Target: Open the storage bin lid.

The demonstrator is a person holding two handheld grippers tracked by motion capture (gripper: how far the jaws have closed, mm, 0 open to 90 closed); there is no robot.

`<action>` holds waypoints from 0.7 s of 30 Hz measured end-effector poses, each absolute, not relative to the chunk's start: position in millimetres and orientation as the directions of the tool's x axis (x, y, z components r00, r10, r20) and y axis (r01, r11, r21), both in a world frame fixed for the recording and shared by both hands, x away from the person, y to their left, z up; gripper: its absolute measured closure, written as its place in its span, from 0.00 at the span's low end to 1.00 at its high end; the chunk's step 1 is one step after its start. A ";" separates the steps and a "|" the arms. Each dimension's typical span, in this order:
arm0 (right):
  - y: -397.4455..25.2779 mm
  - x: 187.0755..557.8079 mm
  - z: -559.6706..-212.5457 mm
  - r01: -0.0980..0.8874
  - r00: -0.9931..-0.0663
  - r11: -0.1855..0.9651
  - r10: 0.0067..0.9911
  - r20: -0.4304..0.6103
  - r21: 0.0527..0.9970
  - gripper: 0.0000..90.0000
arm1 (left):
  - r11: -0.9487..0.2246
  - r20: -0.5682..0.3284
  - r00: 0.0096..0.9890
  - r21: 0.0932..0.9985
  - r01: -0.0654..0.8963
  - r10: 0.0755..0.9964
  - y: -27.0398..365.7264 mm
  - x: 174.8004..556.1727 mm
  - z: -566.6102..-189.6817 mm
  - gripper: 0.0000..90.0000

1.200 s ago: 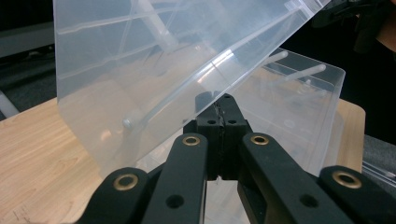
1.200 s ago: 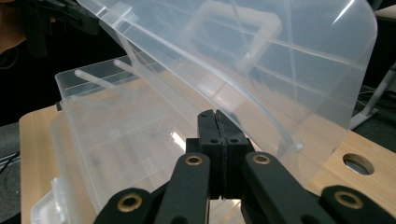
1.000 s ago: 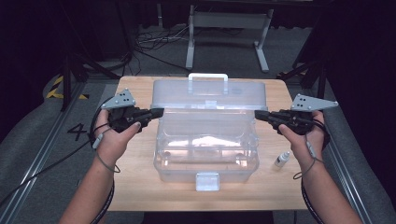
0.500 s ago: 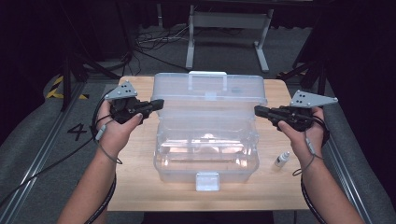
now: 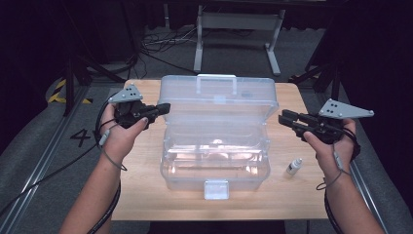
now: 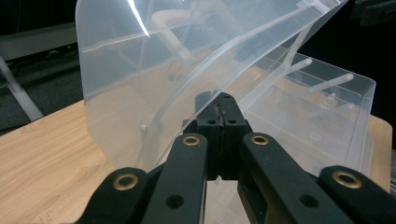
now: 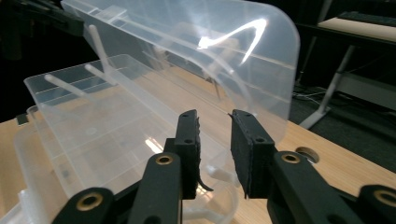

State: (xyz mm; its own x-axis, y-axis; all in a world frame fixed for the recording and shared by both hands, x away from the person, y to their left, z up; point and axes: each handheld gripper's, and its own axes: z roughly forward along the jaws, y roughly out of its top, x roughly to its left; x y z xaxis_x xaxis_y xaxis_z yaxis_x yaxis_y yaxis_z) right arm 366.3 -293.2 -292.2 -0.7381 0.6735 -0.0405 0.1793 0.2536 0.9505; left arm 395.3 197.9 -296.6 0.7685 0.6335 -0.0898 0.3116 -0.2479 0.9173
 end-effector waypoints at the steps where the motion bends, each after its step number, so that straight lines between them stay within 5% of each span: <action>1: -294.7 365.9 -291.5 0.184 -0.726 0.250 0.686 -0.040 0.951 0.78 | -0.249 -0.088 0.768 0.917 0.311 0.635 197.7 395.3 -296.5 1.00; 7: -291.4 370.9 -292.1 0.172 -0.672 0.232 0.738 -0.058 0.957 0.58 | -0.249 -0.090 0.766 0.916 0.314 0.636 196.8 396.2 -296.0 1.00; 21: -263.4 393.9 -294.2 0.177 -0.631 0.263 0.769 -0.096 0.948 0.51 | -0.244 -0.095 0.769 0.918 0.314 0.632 197.6 396.0 -296.5 1.00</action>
State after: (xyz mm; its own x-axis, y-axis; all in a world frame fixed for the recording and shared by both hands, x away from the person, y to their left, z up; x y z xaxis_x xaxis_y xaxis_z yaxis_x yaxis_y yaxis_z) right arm 393.9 -263.4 -294.2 -0.6315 0.7694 -0.0958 0.1771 0.2634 0.9483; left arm 396.0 197.6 -296.5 0.7689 0.6323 -0.0951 0.3140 -0.2437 0.9176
